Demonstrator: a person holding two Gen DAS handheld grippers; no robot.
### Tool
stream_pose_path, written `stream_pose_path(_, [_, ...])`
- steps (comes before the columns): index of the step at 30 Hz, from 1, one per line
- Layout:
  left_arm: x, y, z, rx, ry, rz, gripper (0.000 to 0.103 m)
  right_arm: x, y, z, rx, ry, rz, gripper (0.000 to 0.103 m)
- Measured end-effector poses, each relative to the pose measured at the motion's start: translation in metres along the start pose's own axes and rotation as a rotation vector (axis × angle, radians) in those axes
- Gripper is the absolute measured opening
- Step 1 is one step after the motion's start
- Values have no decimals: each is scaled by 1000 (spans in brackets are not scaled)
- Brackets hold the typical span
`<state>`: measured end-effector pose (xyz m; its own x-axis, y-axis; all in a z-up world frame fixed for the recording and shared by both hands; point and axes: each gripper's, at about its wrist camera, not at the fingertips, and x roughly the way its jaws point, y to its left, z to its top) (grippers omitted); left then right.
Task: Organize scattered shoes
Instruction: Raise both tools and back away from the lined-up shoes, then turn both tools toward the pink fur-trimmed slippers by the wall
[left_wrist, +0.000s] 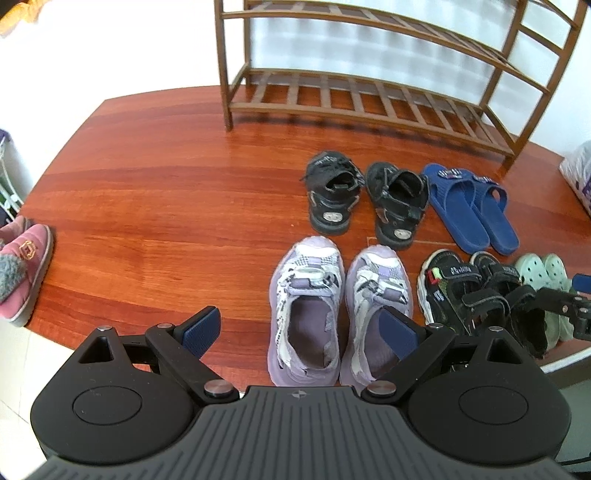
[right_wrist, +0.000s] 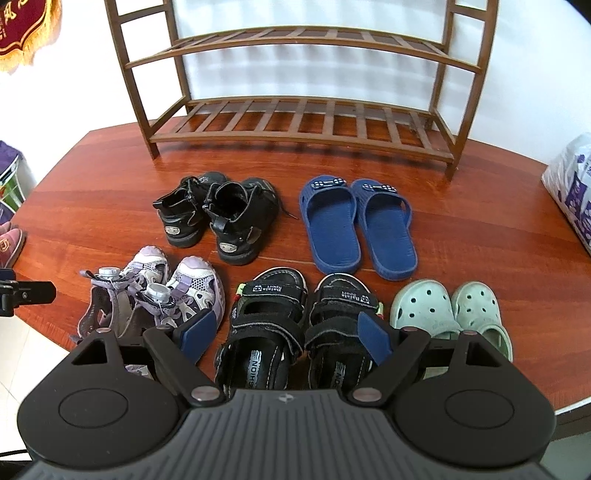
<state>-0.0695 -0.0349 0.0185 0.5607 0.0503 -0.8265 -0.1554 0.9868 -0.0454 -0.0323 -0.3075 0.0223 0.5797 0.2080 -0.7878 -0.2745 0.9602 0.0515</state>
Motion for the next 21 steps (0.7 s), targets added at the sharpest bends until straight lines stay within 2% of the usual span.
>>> stream_pose_path(9, [-13, 46, -1, -70, -41, 94, 94, 15, 28, 10, -83, 16, 53, 88])
stream_pose_path(13, [-20, 94, -2, -108, -53, 131, 94, 24, 46, 15, -116, 26, 70, 88])
stream_pose_path(21, [-23, 191, 4, -122, -47, 142, 94, 43, 123, 18, -124, 39, 72, 88])
